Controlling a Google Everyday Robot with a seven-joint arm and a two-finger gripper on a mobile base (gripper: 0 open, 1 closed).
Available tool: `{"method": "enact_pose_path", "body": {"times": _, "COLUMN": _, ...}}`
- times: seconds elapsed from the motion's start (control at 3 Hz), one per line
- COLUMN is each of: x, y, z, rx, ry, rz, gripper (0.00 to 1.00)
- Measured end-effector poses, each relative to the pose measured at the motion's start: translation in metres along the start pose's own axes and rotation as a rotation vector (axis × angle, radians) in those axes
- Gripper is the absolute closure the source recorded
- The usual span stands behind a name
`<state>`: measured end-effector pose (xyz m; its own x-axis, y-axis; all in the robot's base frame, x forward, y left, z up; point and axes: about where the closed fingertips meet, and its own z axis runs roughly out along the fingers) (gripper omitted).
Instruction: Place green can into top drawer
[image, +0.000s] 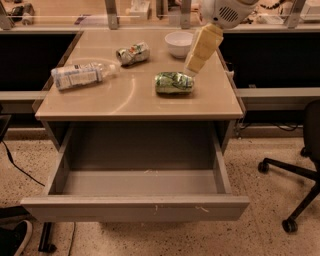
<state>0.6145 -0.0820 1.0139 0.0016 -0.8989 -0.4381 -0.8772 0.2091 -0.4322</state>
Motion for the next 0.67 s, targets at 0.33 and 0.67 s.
{"method": "enact_pose_path", "body": {"times": 0.33, "x": 0.005, "y": -0.004, "z": 0.056, "rx": -0.043, "ry": -0.082, "rz": 0.047, "gripper": 0.00}}
{"method": "enact_pose_path", "body": {"times": 0.67, "x": 0.005, "y": -0.003, "z": 0.095, "rx": -0.095, "ry": -0.094, "rz": 0.068, "gripper": 0.00}}
